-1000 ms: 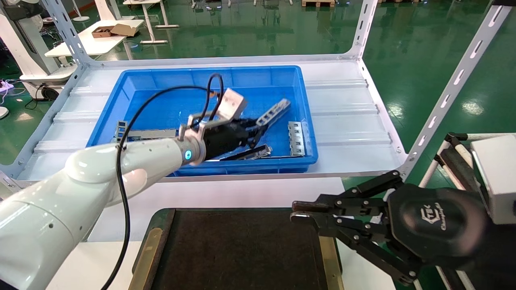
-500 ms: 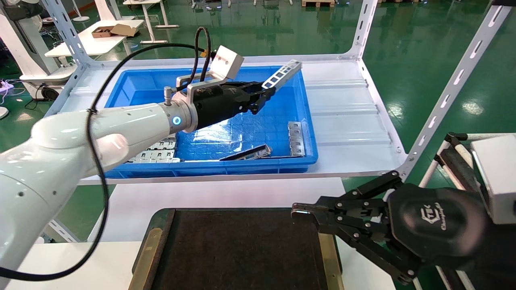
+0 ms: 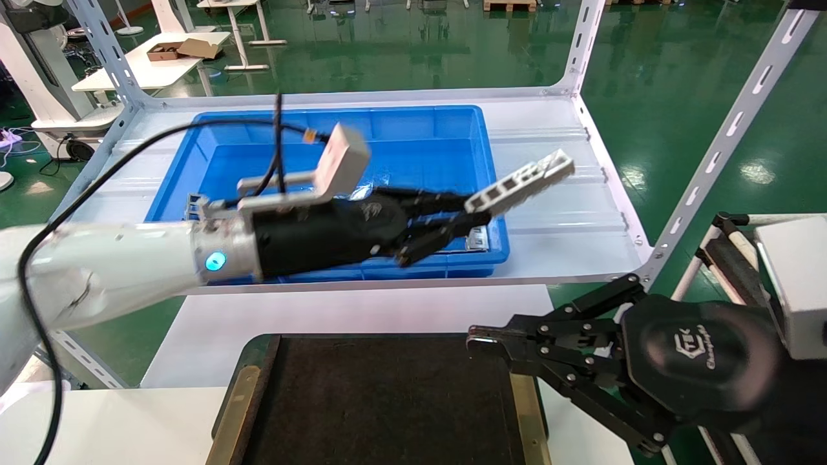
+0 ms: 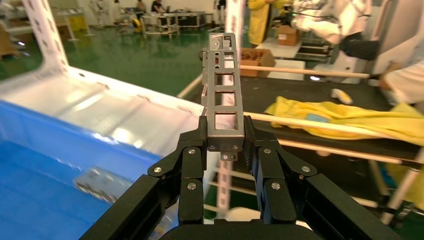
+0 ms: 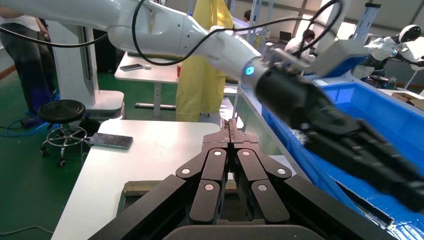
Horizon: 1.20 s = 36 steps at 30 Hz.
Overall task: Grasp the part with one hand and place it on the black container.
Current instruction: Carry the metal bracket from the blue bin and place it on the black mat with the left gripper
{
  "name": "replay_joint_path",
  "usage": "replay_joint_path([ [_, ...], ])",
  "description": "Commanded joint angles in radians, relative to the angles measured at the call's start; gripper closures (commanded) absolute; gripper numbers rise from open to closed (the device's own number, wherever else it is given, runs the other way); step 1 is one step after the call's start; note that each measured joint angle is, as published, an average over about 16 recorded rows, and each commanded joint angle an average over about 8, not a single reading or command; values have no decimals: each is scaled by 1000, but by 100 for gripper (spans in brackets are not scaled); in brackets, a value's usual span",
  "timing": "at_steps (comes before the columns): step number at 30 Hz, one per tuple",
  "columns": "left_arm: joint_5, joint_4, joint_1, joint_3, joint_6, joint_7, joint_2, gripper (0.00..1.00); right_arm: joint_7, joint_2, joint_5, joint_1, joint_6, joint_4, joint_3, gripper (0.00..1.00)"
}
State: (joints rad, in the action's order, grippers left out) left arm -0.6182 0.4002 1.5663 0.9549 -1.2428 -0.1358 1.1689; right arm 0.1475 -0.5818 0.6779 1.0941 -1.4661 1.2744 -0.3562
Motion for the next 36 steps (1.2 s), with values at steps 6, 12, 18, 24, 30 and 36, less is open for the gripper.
replay_joint_path([
  [6,23,82,-116,0,-87,-15,-83,100,0,0,0,0,0,0,0,100],
  [12,35,263,-282,14,-44,22,-179,100,0,0,0,0,0,0,0,100],
  [18,64,474,-461,19,128,80,-263,100,0,0,0,0,0,0,0,100],
  [24,88,681,-622,23,391,136,-316,100,0,0,0,0,0,0,0,100],
  [30,82,815,-729,29,672,159,-304,100,0,0,0,0,0,0,0,100],
  [36,74,850,-782,26,894,160,-239,100,0,0,0,0,0,0,-1,100],
])
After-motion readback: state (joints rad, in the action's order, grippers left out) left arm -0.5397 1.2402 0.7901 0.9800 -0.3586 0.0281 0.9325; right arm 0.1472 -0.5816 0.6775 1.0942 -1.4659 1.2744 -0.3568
